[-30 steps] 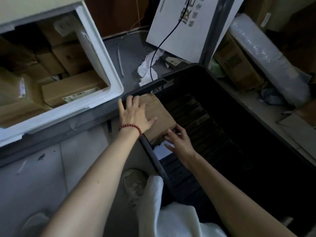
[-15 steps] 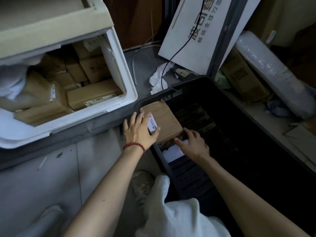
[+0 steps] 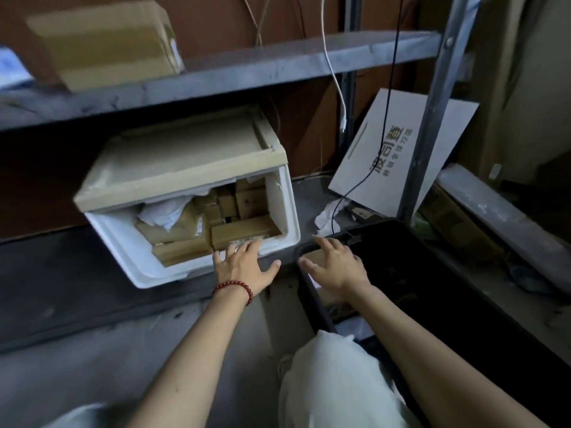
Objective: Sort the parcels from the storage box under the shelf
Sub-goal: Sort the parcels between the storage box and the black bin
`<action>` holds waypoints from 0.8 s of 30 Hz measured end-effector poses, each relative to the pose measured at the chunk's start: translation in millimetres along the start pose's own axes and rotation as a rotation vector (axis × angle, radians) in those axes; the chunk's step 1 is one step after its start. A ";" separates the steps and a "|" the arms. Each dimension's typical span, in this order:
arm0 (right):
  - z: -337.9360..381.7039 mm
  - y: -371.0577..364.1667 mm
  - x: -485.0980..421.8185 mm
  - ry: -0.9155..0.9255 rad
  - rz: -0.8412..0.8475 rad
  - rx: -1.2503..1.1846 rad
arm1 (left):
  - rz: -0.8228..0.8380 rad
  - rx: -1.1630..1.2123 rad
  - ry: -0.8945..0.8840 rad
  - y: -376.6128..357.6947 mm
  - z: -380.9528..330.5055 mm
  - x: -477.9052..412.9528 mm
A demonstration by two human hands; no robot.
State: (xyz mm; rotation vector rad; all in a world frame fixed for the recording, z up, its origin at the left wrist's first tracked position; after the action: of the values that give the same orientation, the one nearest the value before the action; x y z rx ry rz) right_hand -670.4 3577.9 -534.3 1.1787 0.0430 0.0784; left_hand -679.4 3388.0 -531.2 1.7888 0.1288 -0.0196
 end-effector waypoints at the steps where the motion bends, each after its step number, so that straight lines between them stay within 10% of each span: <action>1: 15.2 8.0 1.8 0.029 -0.006 -0.002 | -0.022 0.010 0.009 16.3 7.0 5.0; 13: 185.4 48.7 25.2 0.293 -0.018 -0.079 | -0.222 0.062 0.184 147.4 122.3 72.3; 24: 185.8 -2.5 21.5 0.284 0.054 -0.038 | -0.211 0.223 0.375 116.3 189.0 103.9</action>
State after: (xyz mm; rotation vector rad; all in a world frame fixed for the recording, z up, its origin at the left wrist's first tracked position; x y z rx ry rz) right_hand -635.0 3407.6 -465.4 1.1235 0.2589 0.2932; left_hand -554.1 3187.0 -468.5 1.9787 0.6043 0.1567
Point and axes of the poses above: each hand's wrist, its own x-axis away from the middle knuckle, its own y-axis out of the back of the hand, z = x × y, the point moved 9 cm from there along -x, towards the middle knuckle, and after that the axes turned 9 degrees about x, right-handed, at the moved point
